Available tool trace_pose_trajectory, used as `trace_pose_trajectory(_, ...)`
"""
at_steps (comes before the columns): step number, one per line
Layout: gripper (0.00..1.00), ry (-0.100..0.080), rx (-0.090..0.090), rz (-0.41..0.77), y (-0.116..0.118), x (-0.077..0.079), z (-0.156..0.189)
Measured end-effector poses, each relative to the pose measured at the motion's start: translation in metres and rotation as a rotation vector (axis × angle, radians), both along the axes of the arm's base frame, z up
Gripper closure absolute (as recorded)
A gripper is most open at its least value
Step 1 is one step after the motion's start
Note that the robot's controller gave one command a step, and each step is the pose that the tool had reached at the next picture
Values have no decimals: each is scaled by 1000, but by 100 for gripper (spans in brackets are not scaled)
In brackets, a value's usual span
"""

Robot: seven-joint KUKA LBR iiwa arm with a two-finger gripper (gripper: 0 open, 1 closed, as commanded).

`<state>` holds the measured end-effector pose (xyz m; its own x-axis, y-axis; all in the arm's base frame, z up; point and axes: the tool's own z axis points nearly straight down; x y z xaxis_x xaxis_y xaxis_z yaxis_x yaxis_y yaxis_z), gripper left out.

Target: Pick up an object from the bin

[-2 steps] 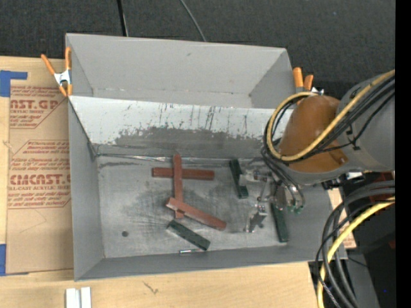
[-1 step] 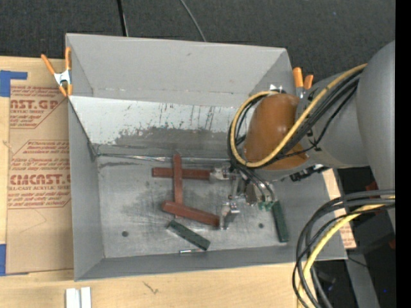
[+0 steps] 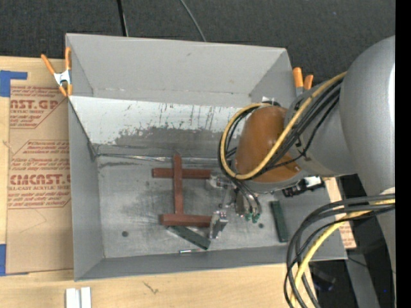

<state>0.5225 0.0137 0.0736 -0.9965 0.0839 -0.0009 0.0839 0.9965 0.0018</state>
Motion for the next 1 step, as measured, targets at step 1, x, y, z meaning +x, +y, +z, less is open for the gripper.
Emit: trace_pose_trajectory(1, 100, 8, -1, -7, 33, -29, -1)
